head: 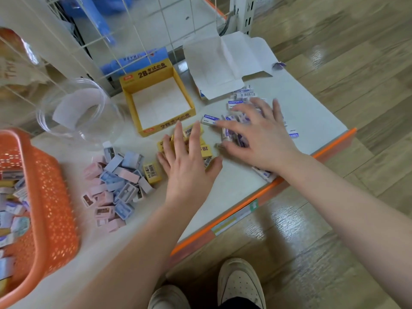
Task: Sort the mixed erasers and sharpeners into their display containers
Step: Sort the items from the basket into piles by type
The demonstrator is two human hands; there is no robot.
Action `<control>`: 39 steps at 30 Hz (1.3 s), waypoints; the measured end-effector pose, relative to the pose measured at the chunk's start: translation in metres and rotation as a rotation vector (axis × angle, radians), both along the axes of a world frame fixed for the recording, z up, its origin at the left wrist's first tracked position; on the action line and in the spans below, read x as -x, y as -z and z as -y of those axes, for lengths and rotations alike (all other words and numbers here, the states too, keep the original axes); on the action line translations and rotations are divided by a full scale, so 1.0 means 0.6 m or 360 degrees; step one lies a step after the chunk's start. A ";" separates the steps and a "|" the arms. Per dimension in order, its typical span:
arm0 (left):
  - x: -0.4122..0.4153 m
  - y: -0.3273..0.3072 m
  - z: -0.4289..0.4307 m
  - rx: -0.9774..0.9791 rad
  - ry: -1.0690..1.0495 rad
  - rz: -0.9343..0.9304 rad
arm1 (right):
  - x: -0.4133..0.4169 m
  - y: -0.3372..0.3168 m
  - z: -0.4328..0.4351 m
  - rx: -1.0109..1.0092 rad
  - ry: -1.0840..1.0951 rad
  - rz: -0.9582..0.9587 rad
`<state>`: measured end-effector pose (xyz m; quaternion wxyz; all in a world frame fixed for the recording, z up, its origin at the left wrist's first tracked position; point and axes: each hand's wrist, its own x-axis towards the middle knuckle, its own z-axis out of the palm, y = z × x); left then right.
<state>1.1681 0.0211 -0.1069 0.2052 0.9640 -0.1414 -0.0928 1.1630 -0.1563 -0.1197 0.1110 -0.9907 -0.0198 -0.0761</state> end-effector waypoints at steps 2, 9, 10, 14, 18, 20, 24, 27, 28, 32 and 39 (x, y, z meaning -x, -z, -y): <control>-0.001 -0.011 -0.011 0.0008 -0.0048 0.0042 | -0.014 -0.012 0.011 -0.0004 0.0111 -0.0018; 0.004 -0.003 -0.032 -0.0165 -0.0116 -0.0098 | -0.082 -0.011 0.047 -0.0101 0.0067 -0.0411; 0.005 0.003 -0.032 -0.0154 -0.0111 -0.0086 | -0.082 -0.009 0.046 -0.0112 0.0025 -0.0363; 0.002 0.013 -0.031 -0.0114 -0.0078 -0.0021 | -0.065 -0.008 0.044 -0.0270 -0.0064 -0.0233; -0.004 0.014 -0.034 -0.0059 -0.0034 -0.0042 | -0.040 -0.010 0.053 -0.0345 -0.0163 -0.0238; -0.002 0.009 -0.038 -0.0004 -0.0016 -0.0052 | -0.029 -0.017 0.054 -0.0370 -0.0196 -0.0219; -0.007 -0.021 -0.067 -0.0024 -0.0022 0.0046 | -0.020 -0.056 0.011 -0.0568 -0.0163 0.0068; -0.048 -0.064 -0.111 -0.0128 -0.0003 -0.0021 | -0.022 -0.074 -0.056 -0.0678 -0.0280 0.0085; -0.065 -0.081 -0.129 -0.0174 0.0029 -0.0079 | -0.024 -0.072 -0.080 -0.0655 -0.0353 0.0006; -0.095 -0.122 -0.189 -0.0397 0.0197 -0.0330 | -0.024 -0.047 -0.148 -0.0303 -0.0478 -0.0358; -0.059 -0.068 -0.156 -0.0621 0.0267 -0.0020 | -0.014 -0.022 -0.170 -0.0033 -0.0416 -0.0463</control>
